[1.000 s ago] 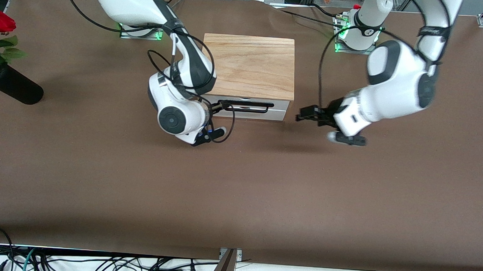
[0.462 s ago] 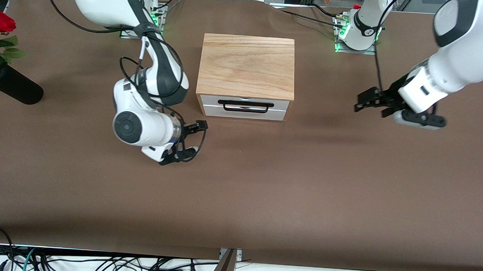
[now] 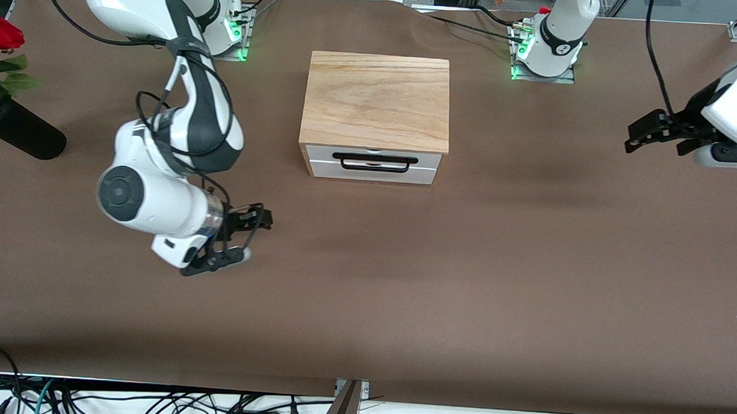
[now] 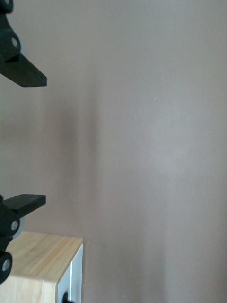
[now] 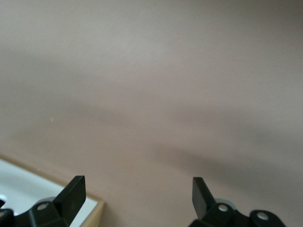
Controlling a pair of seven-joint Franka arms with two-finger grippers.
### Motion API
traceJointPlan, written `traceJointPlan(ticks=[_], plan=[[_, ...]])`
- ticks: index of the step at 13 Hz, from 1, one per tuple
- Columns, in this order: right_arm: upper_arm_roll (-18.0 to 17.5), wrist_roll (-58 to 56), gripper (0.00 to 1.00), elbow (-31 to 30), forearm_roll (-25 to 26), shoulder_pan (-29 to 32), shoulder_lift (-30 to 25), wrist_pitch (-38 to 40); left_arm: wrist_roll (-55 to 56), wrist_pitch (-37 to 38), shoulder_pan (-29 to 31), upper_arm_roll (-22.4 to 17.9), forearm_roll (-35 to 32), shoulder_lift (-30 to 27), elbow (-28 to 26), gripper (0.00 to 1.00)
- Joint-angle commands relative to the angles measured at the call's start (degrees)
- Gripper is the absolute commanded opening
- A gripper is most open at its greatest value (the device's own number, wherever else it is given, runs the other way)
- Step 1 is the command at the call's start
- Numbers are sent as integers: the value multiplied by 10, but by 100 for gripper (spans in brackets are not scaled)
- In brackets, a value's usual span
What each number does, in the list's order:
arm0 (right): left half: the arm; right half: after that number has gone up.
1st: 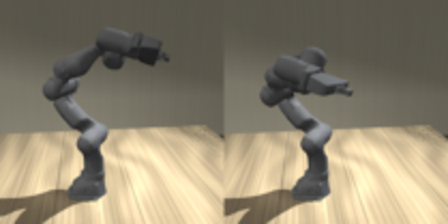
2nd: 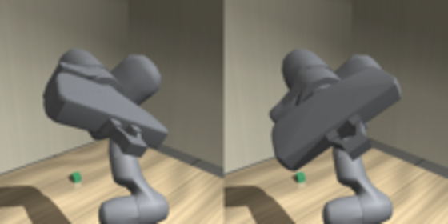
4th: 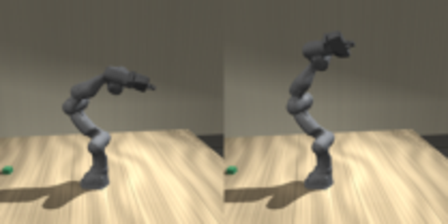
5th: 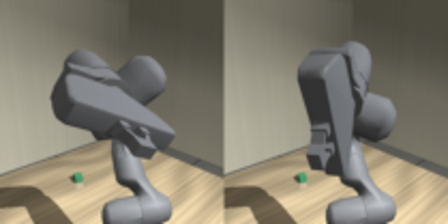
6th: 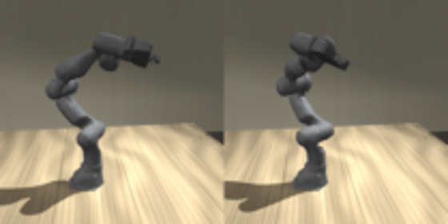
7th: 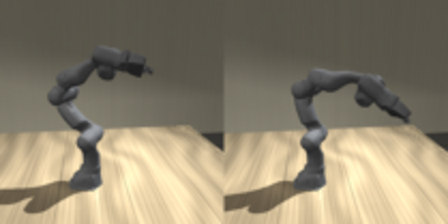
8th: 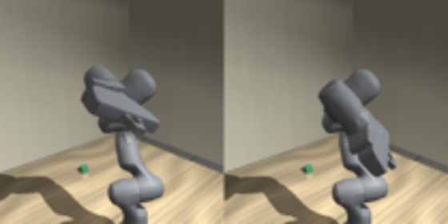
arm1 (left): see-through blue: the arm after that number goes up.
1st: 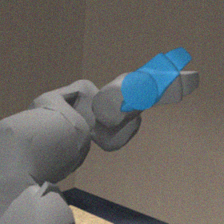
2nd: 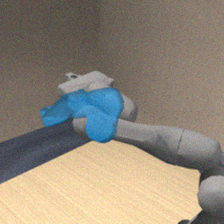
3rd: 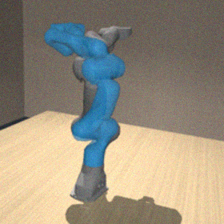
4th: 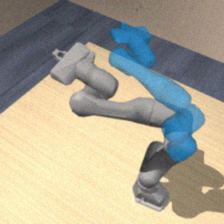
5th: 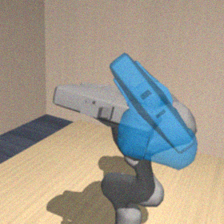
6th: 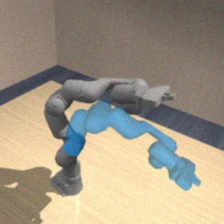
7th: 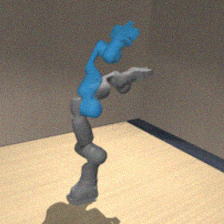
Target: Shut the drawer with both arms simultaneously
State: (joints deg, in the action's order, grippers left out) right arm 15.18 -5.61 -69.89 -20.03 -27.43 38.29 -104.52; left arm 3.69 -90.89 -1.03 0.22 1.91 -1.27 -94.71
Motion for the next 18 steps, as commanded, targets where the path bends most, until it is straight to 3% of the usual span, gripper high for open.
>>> traceJointPlan(ticks=[1,4,7,11,14,16,18], plan=[[42,-7,100,13,7,-3,-9,11,-52,14,-2,-21,-21,27,38,100],[55,-5,100,6,12,33,-53,14,-47,12,-3,-21,-21,29,38,100],[48,-5,100,-33,81,70,-128,8,-44,2,-5,-18,-20,29,37,100],[-47,-2,100,-76,224,160,-222,6,-42,-16,-6,-14,-13,29,37,100],[-116,-1,100,-154,237,221,-315,14,-32,-22,-7,-13,-11,30,38,100],[-125,-3,100,-212,236,243,-350,13,-32,-22,-7,-13,-10,31,38,100],[-125,-5,100,-218,235,257,-350,31,-32,-22,-7,-13,-10,33,38,100]])
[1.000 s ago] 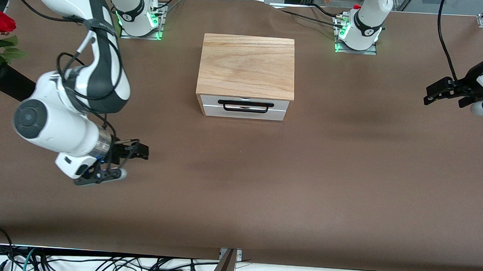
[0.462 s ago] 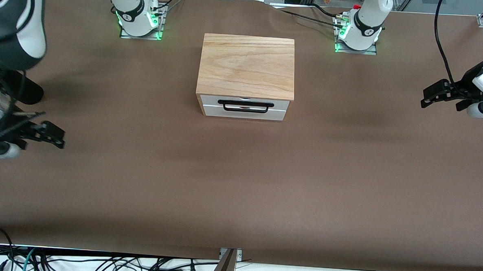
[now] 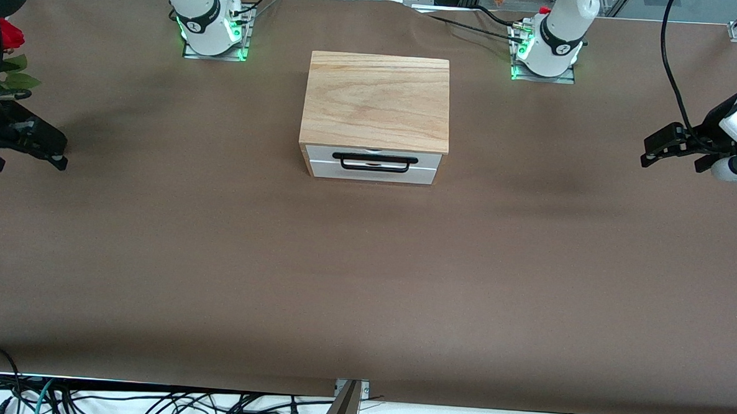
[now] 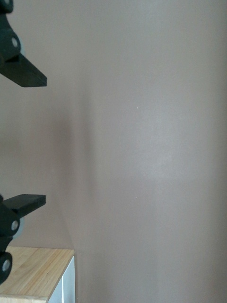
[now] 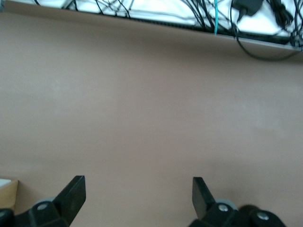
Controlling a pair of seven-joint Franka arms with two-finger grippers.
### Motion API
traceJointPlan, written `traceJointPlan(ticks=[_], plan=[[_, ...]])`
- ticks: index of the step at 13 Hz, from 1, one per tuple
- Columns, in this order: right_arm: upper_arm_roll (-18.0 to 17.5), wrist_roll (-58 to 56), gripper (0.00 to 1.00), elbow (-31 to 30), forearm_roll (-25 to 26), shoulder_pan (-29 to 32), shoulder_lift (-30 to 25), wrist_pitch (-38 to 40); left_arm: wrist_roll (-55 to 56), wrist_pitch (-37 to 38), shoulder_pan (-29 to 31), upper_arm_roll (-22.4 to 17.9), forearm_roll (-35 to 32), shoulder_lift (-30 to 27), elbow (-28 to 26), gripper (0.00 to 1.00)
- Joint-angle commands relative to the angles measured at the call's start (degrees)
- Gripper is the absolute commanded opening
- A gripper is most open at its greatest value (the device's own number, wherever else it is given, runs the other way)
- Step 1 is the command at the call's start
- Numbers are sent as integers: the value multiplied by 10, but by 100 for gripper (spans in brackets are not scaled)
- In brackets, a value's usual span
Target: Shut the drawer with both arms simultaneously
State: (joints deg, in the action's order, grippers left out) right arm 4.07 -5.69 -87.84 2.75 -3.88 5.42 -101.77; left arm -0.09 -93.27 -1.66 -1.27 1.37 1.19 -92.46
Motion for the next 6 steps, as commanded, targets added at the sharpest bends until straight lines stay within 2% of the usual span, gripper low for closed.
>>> traceJointPlan(ticks=[1,6], plan=[[-14,1,100,-38,6,33,-22,17,5,2,-1,1,-5,9,16,100],[-12,2,100,-30,4,42,-15,37,3,3,0,0,-5,13,17,100]])
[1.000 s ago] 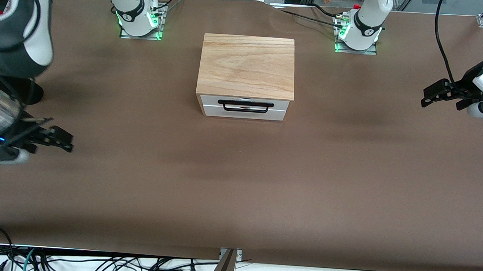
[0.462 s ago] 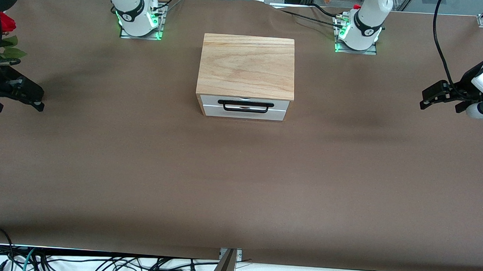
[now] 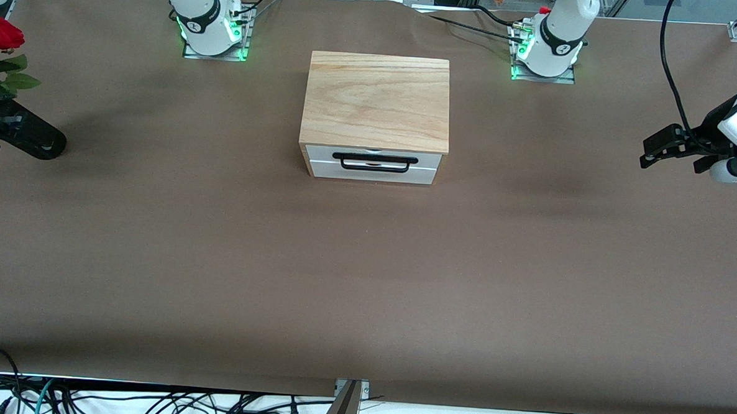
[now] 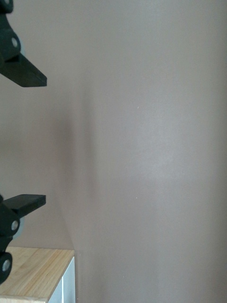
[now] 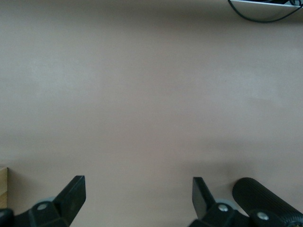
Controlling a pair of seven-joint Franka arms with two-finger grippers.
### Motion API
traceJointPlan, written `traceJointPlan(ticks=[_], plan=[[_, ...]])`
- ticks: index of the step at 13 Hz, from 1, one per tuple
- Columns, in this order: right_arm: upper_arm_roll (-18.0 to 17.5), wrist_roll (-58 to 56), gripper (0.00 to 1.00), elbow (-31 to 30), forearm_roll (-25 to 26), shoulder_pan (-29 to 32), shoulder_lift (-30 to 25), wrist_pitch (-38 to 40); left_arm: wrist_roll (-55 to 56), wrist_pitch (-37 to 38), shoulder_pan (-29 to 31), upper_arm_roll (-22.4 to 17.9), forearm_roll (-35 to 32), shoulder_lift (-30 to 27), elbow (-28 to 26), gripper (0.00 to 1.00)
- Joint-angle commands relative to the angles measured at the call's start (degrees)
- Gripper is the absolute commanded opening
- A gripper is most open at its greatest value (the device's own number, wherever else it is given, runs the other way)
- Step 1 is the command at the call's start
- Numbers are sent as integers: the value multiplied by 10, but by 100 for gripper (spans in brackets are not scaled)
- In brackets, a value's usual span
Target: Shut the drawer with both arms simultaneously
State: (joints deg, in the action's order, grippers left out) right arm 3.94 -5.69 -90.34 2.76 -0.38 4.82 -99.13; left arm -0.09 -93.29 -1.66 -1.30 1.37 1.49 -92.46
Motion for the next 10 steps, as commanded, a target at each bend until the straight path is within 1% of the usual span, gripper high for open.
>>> traceJointPlan(ticks=[1,3,10], plan=[[-10,1,100,-4,5,7,-8,10,3,3,0,-1,-5,11,18,100],[-10,1,100,4,6,7,3,10,4,3,0,-1,-5,11,18,100],[-11,1,100,4,5,5,8,11,2,4,1,-1,-4,12,18,100]])
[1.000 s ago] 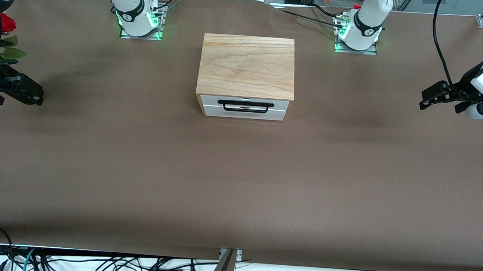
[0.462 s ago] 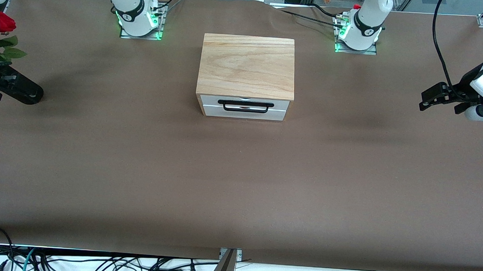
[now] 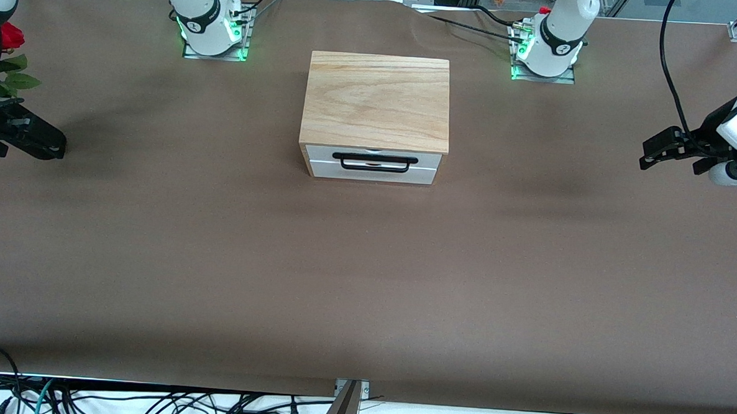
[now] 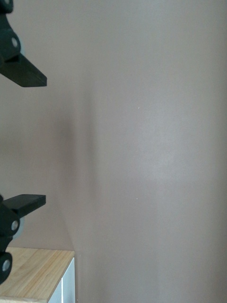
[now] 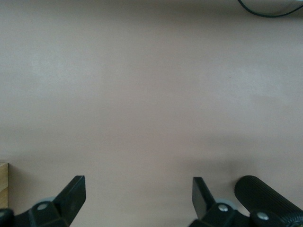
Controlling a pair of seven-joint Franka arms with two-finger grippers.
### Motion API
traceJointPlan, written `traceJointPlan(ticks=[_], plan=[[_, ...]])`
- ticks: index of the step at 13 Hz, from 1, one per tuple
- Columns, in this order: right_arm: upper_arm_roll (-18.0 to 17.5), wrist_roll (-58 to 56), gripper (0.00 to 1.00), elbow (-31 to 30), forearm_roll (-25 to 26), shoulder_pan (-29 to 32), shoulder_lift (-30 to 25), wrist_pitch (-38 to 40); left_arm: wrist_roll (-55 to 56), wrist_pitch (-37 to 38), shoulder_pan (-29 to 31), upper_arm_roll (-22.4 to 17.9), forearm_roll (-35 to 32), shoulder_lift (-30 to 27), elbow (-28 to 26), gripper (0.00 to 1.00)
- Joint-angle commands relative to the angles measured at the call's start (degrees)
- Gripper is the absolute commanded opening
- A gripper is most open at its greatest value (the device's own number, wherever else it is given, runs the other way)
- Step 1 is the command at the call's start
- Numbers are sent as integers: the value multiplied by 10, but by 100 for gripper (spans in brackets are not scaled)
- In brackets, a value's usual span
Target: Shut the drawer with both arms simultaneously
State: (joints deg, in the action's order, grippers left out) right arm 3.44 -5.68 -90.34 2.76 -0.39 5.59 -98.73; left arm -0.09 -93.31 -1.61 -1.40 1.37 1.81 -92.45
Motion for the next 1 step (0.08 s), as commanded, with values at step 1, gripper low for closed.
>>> traceJointPlan(ticks=[1], plan=[[-6,0,100,4,5,5,0,6,2,4,0,0,-4,8,18,100]])
